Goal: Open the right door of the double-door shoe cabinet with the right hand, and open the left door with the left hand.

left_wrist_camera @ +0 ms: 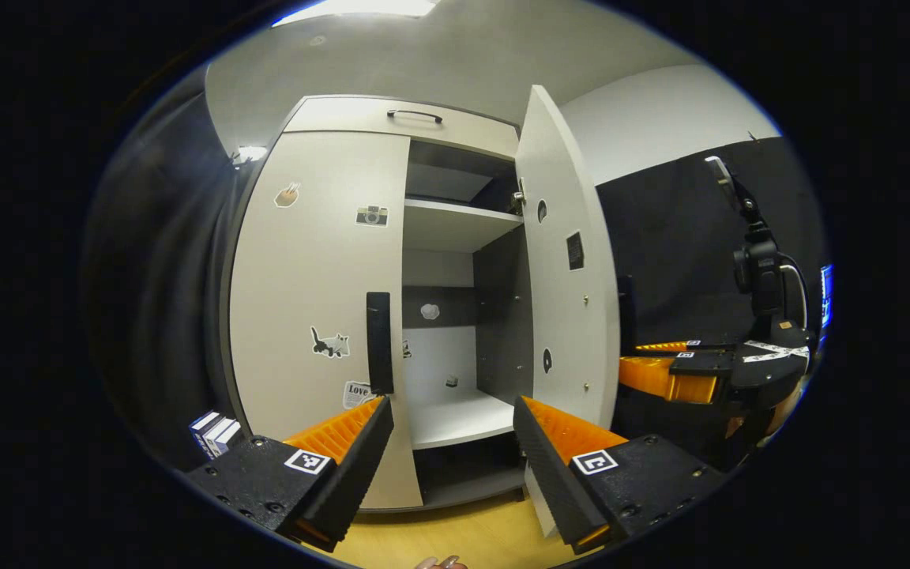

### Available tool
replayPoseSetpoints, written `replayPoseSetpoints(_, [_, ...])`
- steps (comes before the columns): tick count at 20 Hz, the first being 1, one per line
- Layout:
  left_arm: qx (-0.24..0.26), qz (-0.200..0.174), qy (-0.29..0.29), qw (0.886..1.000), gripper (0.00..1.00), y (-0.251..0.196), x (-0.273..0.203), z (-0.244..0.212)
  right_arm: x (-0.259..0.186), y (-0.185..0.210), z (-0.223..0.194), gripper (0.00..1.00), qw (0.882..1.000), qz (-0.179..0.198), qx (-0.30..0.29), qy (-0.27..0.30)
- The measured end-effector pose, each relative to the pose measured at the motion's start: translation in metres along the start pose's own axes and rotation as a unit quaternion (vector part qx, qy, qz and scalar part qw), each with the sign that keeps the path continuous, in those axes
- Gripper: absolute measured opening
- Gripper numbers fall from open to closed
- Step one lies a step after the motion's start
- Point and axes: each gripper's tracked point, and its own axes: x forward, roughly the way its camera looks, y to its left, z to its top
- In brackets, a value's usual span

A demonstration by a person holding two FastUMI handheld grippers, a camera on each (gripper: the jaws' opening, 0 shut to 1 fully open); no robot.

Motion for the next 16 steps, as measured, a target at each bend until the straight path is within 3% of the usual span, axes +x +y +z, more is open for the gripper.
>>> replayPoseSetpoints(5, [-0.015,0.004,-0.004,1.0,0.95,-0.007,0.006,0.002,-0.014,-0.043,-0.002,0.21,0.999,-0.045,0.012,-0.001])
replayPoseSetpoints(6, [-0.018,0.005,-0.006,1.0,0.95,-0.007,0.006,0.002,-0.018,-0.054,-0.002,0.07,0.998,-0.052,0.021,-0.003])
replayPoseSetpoints(9, [-0.023,0.009,-0.012,1.0,0.95,-0.007,0.011,0.005,-0.008,-0.078,-0.009,0.04,0.997,-0.073,0.038,-0.004])
replayPoseSetpoints(16, [-0.021,0.032,-0.02,0.999,0.95,0.01,0.028,0.01,-0.007,-0.077,-0.009,0.04,0.998,-0.057,0.036,-0.001])
